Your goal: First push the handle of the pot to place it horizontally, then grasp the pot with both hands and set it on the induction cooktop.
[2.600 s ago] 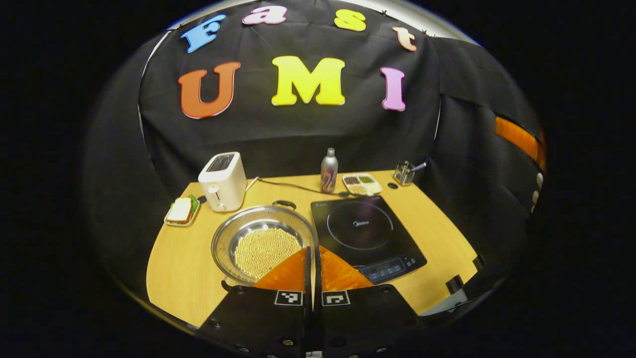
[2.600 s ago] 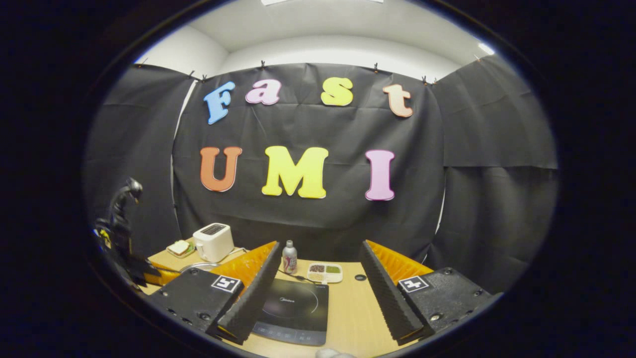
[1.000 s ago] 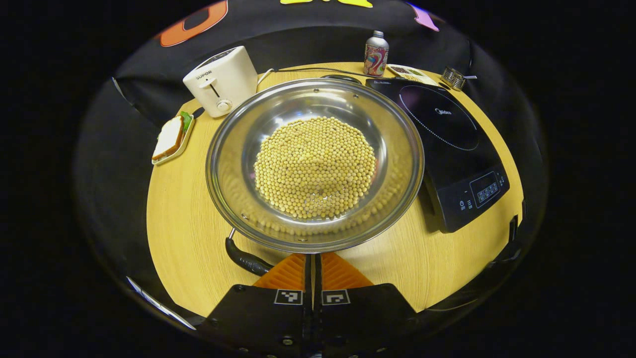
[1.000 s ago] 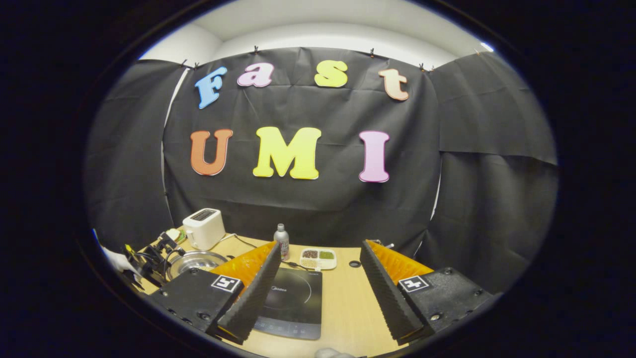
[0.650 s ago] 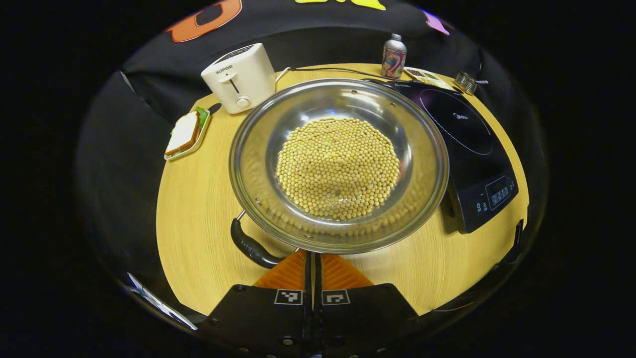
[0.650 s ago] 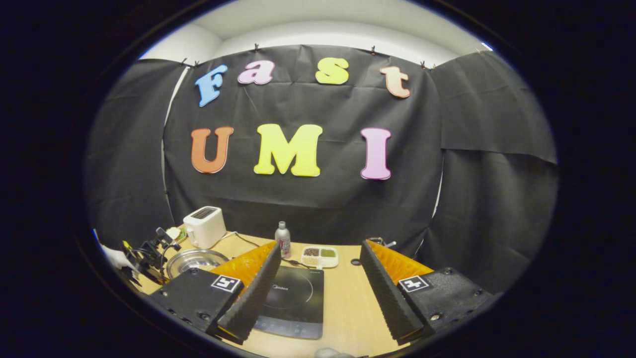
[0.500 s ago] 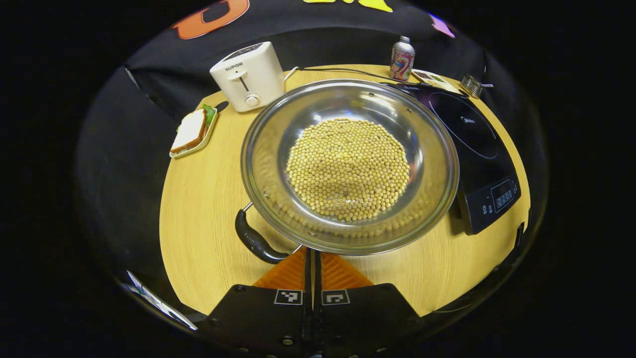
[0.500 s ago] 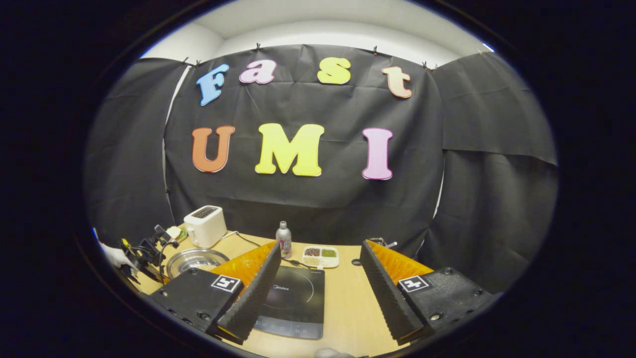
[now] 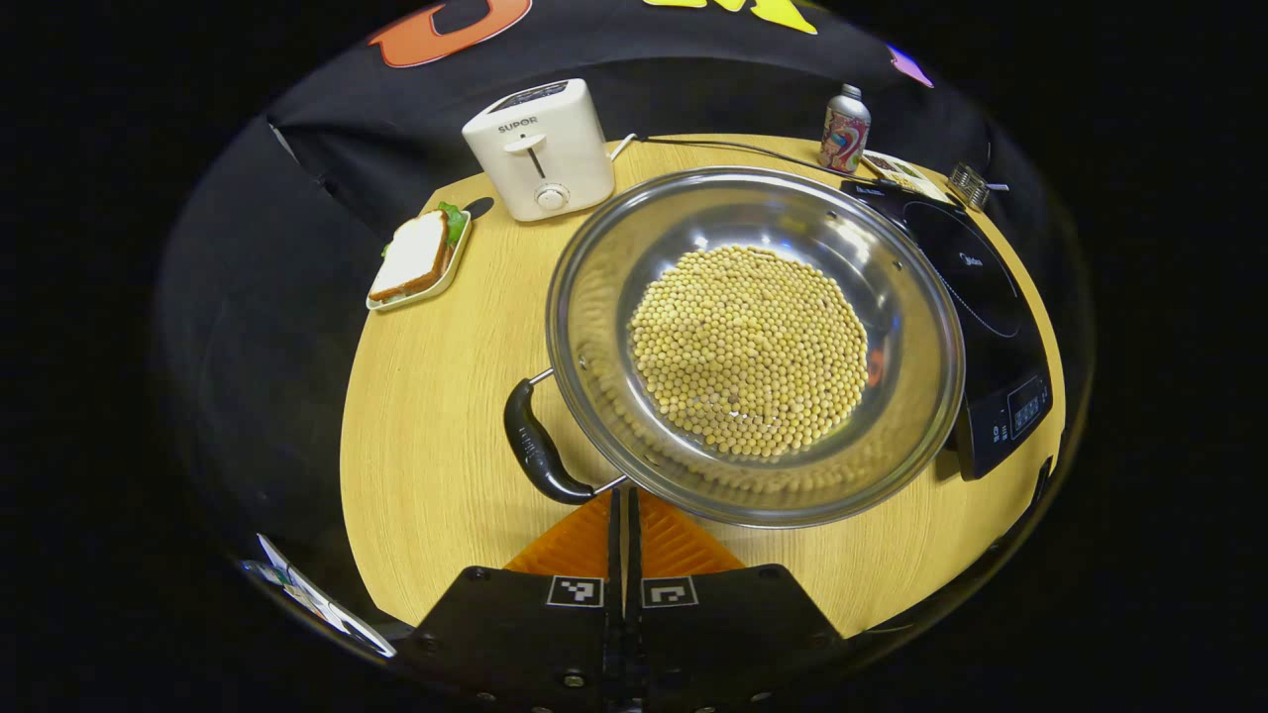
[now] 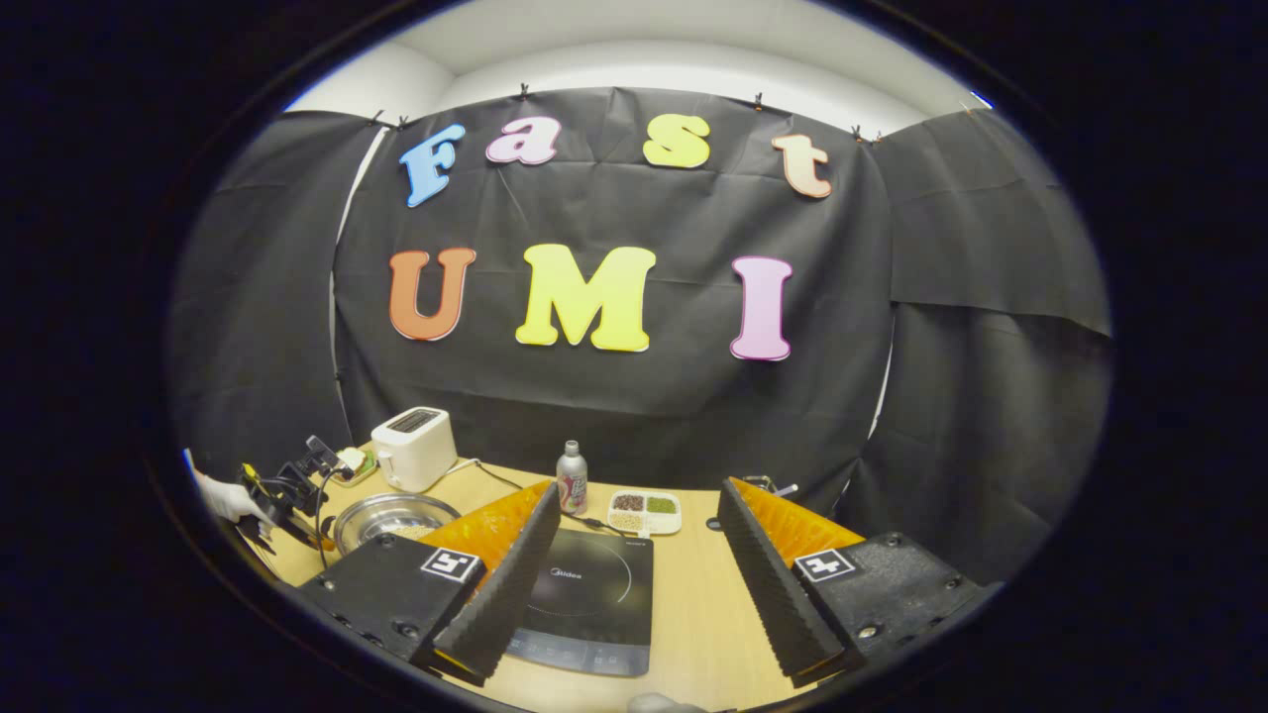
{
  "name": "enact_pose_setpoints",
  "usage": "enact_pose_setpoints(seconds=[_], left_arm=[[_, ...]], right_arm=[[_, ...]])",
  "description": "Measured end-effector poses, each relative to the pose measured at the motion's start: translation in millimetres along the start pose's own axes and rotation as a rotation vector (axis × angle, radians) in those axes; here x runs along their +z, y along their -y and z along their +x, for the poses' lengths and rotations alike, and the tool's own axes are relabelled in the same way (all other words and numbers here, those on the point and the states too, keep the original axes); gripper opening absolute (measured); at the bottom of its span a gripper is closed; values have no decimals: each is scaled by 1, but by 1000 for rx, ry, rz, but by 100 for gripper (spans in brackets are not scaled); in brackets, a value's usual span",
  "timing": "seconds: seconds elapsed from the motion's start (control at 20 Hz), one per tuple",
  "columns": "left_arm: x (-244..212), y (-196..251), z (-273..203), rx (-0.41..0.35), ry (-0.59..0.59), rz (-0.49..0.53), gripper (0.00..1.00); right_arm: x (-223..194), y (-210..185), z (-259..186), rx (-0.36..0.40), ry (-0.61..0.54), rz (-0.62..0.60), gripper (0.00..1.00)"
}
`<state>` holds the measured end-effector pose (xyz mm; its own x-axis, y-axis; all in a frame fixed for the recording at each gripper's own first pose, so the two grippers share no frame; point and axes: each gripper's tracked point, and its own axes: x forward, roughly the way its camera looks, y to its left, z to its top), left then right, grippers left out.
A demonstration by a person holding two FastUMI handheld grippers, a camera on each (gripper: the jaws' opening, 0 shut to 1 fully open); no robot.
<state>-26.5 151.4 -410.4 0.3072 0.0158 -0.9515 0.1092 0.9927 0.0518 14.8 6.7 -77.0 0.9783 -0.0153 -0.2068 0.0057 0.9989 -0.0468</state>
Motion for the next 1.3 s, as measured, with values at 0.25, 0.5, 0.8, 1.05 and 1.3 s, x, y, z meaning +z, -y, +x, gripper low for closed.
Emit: enact_pose_setpoints(seconds=[0.25, 0.5, 0.8, 1.05, 1.3], left_arm=[[8, -14, 6, 12, 12, 4, 0], [15, -26, 11, 14, 23, 6, 0], [25, -38, 18, 10, 28, 3, 0], [34, -47, 24, 24, 33, 33, 0], [39, -50, 25, 25, 32, 33, 0]], right_arm=[[0, -2, -3, -8, 3, -5, 100], [-2, -2, -7, -18, -6, -16, 99], [-3, -9, -6, -17, -19, -23, 100], [-3, -14, -2, -8, -29, -31, 100], [-4, -17, 4, -1, -35, -32, 100]])
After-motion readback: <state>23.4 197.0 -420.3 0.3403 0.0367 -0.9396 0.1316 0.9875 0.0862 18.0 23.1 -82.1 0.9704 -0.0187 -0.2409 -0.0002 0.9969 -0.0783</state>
